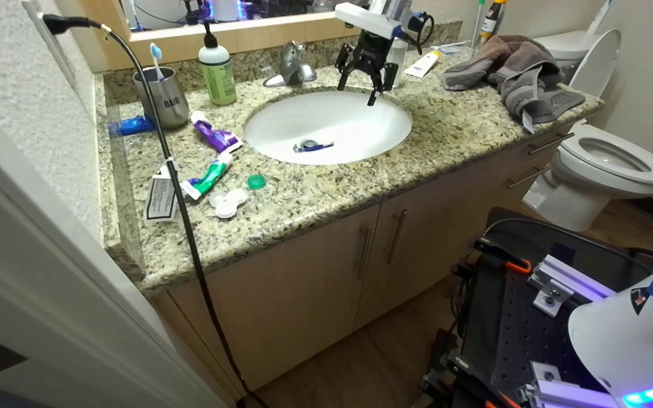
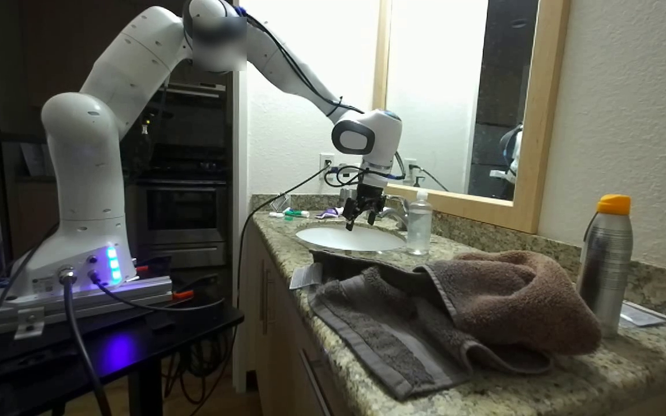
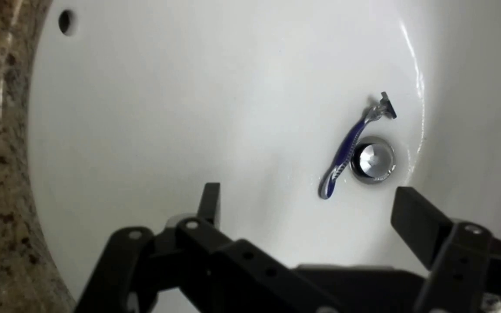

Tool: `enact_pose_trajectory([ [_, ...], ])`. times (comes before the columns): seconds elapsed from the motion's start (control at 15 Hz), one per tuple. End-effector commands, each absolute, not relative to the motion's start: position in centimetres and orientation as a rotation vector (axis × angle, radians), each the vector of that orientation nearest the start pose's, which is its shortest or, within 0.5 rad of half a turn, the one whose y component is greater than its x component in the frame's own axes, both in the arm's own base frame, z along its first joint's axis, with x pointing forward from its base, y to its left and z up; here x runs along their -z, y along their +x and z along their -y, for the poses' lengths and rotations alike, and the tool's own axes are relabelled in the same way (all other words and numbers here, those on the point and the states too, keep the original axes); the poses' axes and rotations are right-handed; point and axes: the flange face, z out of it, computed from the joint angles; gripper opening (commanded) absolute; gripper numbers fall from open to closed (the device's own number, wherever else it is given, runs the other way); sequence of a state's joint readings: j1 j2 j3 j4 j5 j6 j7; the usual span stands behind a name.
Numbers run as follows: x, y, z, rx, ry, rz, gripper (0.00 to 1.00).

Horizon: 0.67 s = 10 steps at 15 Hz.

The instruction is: Remove the shaving stick from the hand basin sink and put it on the base top

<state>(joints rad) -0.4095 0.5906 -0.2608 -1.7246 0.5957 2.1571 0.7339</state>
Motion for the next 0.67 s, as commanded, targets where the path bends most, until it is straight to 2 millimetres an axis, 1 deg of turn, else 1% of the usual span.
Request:
enact_pose_trajectory([
  [0.0,-23.0,54.8,42.6,-0.349,-1.679,-2.151,1.0],
  [0.07,-22.5,54.9,43.7,-0.37,-1.655,-2.165,1.0],
  [0.13,-24.1,53.8,41.9,-0.314,-1.707,-2.16,1.0],
  [0.27,-22.9,54.0,43.6,-0.339,-1.68,-2.173,1.0],
  [0.4,-22.1,54.4,43.8,-0.346,-1.682,-2.175,1.0],
  [0.47,-22.5,54.4,43.2,-0.288,-1.687,-2.152,1.0],
  [0.53,-22.6,54.6,42.8,-0.256,-1.678,-2.158,1.0],
  [0.6,-22.1,55.1,42.3,-0.233,-1.658,-2.167,1.0],
])
